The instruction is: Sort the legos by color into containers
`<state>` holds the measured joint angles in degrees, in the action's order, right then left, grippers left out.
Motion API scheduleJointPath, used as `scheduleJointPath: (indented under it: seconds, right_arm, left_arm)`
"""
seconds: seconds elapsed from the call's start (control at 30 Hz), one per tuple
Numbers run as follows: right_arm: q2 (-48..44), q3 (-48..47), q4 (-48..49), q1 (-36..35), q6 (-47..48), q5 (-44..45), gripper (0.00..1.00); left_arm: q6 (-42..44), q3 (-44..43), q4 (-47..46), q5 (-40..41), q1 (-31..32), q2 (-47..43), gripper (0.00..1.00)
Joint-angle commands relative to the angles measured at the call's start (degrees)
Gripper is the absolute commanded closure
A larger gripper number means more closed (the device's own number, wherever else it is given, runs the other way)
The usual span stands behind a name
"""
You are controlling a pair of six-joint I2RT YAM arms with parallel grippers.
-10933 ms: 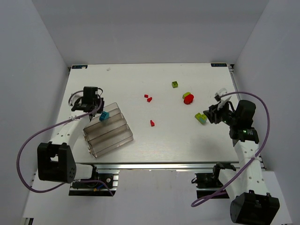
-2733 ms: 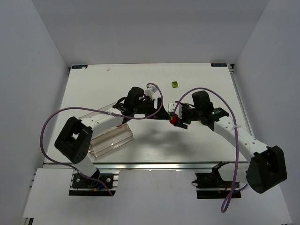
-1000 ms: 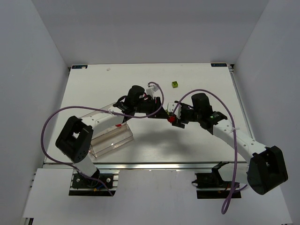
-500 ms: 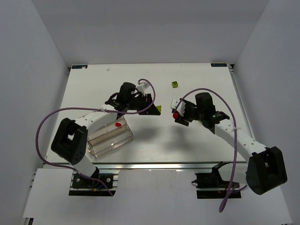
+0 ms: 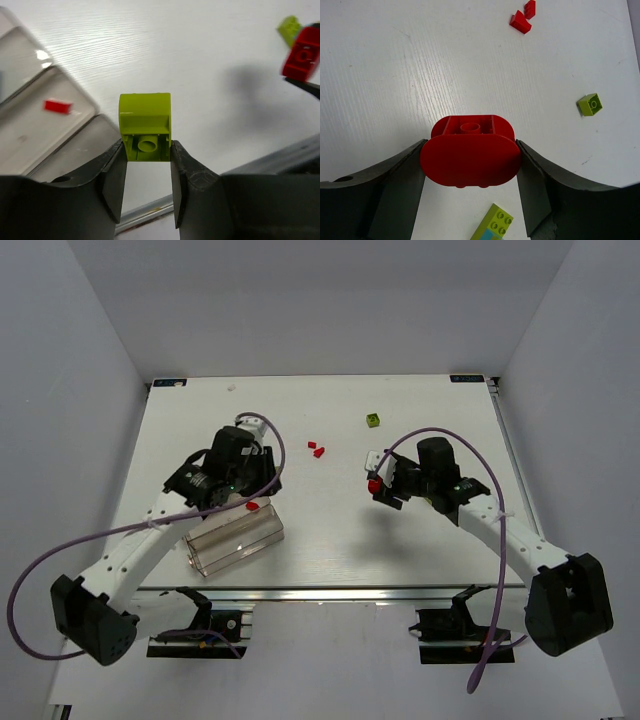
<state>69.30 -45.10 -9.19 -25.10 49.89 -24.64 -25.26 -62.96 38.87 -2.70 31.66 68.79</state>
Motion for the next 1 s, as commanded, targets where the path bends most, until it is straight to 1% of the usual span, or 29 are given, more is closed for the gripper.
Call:
scheduleJointPath:
  seconds: [0.0, 0.1, 0.17, 0.23, 0.43, 0.6, 0.63, 0.67, 0.73, 0.8, 0.83, 0.97]
  right_arm:
    - [-2.2, 0.7, 1.7, 0.4, -0.8, -1.9, 1.0]
    - [-3.0, 1.1, 1.7, 0.2, -0.9, -2.3, 1.0]
    - [-3.4, 1.4, 1.9, 0.2, -0.9, -2.7, 1.0]
    - [-4.0, 1.8, 1.9, 0.3, -1.0, -2.9, 1.0]
    - [-4.6, 2.1, 1.7, 0.2, -1.2, -3.5, 1.0]
    - [-4.3, 1.9, 1.7, 0.2, -1.5, -3.7, 1.0]
    - [-4.3, 1.9, 1.7, 0.3, -1.5, -3.7, 1.0]
    - [-4.1, 1.8, 1.7, 0.3, -1.6, -3.7, 1.0]
    - [-3.9, 1.8, 1.8, 0.2, -1.6, -3.7, 1.0]
    - [-3.7, 1.7, 1.7, 0.2, -1.7, -3.7, 1.0]
    - [-3.7, 1.5, 1.7, 0.2, -1.7, -3.7, 1.0]
    - [-3.5, 1.2, 1.5, 0.4, -1.9, -4.5, 1.0]
  left_arm:
    - [2.0, 0.7, 13.6, 11.9, -0.3, -2.4, 1.0]
    - [2.8, 1.8, 16.7, 12.6, 0.5, -0.9, 1.0]
    - [3.8, 3.2, 17.3, 14.3, 0.5, 0.6, 1.0]
    - [4.9, 4.0, 17.6, 14.0, 0.5, 2.5, 1.0]
    - [6.3, 2.7, 18.9, 15.3, 0.5, 6.6, 1.0]
    - [6.7, 3.4, 19.0, 12.3, 0.5, 9.2, 1.0]
    - [6.9, 3.5, 19.0, 12.0, 0.5, 9.5, 0.93]
    - [6.9, 3.4, 19.4, 11.8, 0.5, 9.4, 0.9]
    - [7.1, 3.5, 19.2, 11.4, 1.0, 8.8, 0.78]
    - [7.2, 3.6, 19.2, 11.1, 1.0, 8.4, 0.7]
    - [7.2, 3.7, 19.1, 11.0, 1.0, 8.3, 0.62]
    - [7.4, 3.6, 19.3, 10.9, 1.0, 8.8, 0.42]
